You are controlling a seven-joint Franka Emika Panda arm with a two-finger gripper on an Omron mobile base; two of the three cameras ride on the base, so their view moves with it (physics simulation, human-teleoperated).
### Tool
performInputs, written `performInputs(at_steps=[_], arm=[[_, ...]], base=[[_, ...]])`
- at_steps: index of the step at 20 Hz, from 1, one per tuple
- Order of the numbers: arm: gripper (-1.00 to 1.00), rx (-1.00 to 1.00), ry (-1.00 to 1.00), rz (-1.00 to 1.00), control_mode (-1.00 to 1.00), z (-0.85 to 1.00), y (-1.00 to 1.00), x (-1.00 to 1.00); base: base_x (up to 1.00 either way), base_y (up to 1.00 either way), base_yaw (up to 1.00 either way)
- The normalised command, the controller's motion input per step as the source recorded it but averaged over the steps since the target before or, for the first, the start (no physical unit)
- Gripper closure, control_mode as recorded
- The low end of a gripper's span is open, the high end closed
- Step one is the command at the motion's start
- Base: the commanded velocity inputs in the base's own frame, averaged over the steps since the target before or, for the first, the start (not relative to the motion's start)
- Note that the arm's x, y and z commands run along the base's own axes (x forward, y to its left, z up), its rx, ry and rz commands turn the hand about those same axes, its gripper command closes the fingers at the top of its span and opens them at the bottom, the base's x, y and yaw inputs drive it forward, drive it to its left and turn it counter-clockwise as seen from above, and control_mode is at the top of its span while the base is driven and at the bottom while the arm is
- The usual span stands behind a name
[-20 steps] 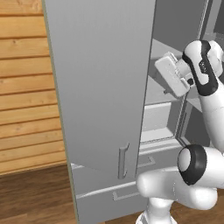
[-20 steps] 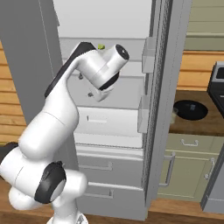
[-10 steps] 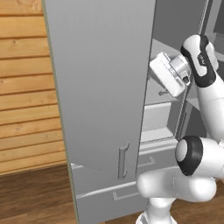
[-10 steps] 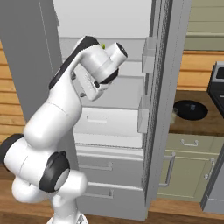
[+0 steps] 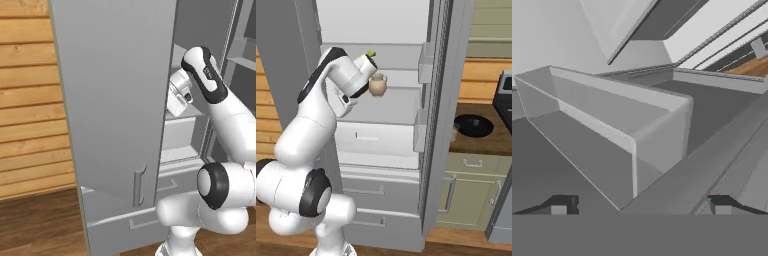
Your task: Grab a lemon wedge from the fridge and one ice cube from the ice bowl, and put them in the glass of lemonade.
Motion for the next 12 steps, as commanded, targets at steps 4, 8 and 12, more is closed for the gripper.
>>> performInputs(at_steps=[4, 8, 12], arm=[[-1.00, 0.11, -0.12, 0.18, -1.00, -0.09, 1.00, -0.40], [-1.00, 0.08, -0.23, 0.18, -1.00, 0.00, 1.00, -0.47], [-1.00, 0.00, -0.28, 0.13, -1.00, 0.00, 1.00, -0.47]], base=[[0.00, 0.00, 0.00], [0.00, 0.00, 0.00], [0.00, 0.00, 0.00]])
